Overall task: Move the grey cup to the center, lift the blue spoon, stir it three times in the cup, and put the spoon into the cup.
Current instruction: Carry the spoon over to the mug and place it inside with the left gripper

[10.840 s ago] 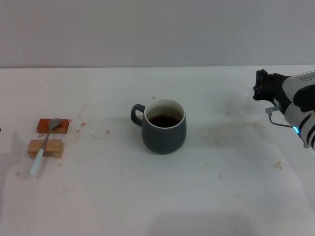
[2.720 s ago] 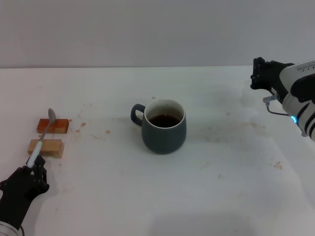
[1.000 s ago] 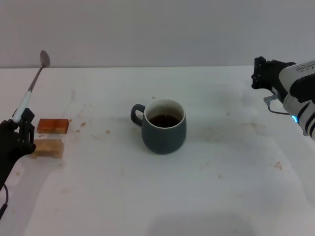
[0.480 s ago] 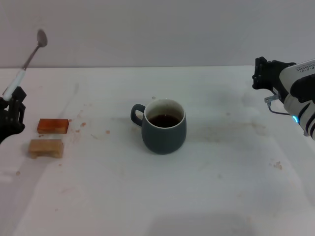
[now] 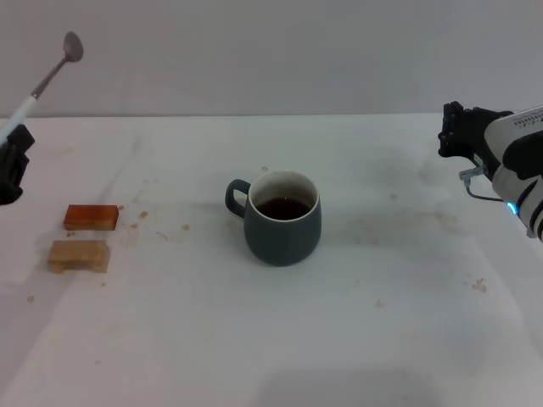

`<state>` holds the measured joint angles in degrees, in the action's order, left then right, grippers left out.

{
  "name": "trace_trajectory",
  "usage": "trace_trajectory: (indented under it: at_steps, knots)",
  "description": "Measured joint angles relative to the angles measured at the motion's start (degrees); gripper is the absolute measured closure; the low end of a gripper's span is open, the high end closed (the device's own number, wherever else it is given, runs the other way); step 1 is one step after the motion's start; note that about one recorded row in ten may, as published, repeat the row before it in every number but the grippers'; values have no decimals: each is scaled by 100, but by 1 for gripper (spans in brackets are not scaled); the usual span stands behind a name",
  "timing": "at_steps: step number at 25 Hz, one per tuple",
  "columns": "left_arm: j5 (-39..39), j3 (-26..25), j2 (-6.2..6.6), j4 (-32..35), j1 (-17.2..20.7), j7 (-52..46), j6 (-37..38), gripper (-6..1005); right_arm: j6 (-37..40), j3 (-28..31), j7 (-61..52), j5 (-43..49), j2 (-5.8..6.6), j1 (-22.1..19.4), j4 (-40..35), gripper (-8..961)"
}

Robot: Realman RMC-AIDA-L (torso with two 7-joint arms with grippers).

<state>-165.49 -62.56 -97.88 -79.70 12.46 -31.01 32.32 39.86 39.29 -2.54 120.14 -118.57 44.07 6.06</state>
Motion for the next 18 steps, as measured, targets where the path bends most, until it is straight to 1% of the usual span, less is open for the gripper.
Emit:
trace_trajectory:
  at_steps: [1,2,3,4,5,6,7,9,10,11,12,13,16,18]
  knots:
    - [0,0,0,0,0,0,0,867,-2,0,0,0,0,-1,-7,920]
    - [-2,13,174,-180,5,-164,-69,867,-2,0,0,0,0,-1,-7,920]
    - [-1,24,249,-260,8,-241,-97,867,-2,0,0,0,0,0,-9,920]
    - [-5,55,422,-397,9,-371,-152,867,-4,0,0,0,0,6,-20,920]
    - [-5,55,422,-397,9,-371,-152,867,-4,0,0,0,0,6,-20,920]
    - [-5,84,545,-509,10,-473,-215,867,-9,0,0,0,0,17,-34,920]
    - [-6,109,626,-595,11,-525,-276,867,-9,0,0,0,0,17,-34,920]
    - [-7,137,714,-687,12,-556,-346,867,-10,0,0,0,0,28,-47,920]
    - [-8,164,786,-784,19,-566,-416,867,-11,0,0,0,0,30,-53,920]
    - [-9,222,959,-1040,41,-577,-601,866,-13,0,0,1,0,34,-58,920]
    - [-9,222,959,-1040,41,-577,-601,866,-13,0,0,1,0,34,-58,920]
    - [-9,244,1048,-1171,58,-581,-700,866,-13,0,0,3,0,38,-60,920]
    - [-10,257,1176,-1563,132,-572,-1044,866,-14,0,0,7,2,55,-96,920]
    - [-10,257,1176,-1563,132,-572,-1044,866,-12,0,0,7,3,60,-130,920]
